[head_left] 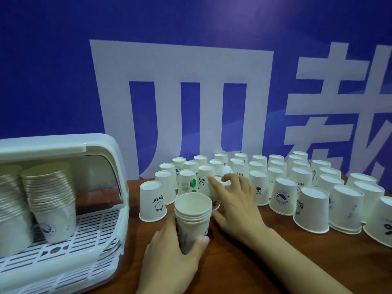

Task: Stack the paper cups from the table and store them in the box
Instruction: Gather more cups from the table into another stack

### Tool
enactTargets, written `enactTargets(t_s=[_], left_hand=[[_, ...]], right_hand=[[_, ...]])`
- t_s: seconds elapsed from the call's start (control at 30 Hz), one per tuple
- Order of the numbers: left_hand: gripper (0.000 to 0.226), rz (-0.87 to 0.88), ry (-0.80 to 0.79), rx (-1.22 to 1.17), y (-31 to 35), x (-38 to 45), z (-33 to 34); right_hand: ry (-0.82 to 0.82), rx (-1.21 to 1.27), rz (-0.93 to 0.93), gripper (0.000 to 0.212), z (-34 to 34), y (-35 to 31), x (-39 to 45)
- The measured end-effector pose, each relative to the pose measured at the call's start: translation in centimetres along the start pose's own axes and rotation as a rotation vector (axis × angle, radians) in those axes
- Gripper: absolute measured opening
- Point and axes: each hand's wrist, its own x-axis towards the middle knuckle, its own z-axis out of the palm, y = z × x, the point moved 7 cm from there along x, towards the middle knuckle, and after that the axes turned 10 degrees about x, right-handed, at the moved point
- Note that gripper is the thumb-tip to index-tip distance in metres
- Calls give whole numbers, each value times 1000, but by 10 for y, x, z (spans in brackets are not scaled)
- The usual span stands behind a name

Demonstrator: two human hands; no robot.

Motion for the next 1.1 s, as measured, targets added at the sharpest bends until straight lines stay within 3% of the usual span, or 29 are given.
enactTargets(t_s=[0.17, 0.33, 0.4, 0.47, 0.6, 0.7, 0.8, 0.9, 1.0, 1.1], left_hand=[[89, 7, 15, -18, 1, -3, -5], [88, -4, 10, -18, 0, -2, -5], [88, 1, 2, -18, 2, -2, -5], [88, 14, -1, -15, 3, -3, -5], [95, 19, -16, -10, 9, -4, -6], [96, 19, -35, -12, 12, -3, -6], [92, 40, -28, -16, 10, -1, -5], [91, 48, -17, -30, 7, 1, -5], [87, 96, -3, -40, 5, 3, -2], [68, 103, -6, -55, 3, 1, 1]], right_hand=[[-70, 28, 107, 46, -7, 1, 1], [-220, 19, 278, 83, -4, 12, -8], [-212, -7, 304, 76, -8, 17, -9], [-121, 74, 309, 69, -16, 19, -8], [286, 550, 227, 65, -51, 5, -2], [411, 853, 258, 48, -67, -10, -2], [354, 1105, 322, 39, -61, -23, -3], [249, 1227, 371, 51, -47, -34, -3], [194, 1170, 324, 50, -45, -41, -5], [147, 1040, 252, 40, -45, -49, -11]])
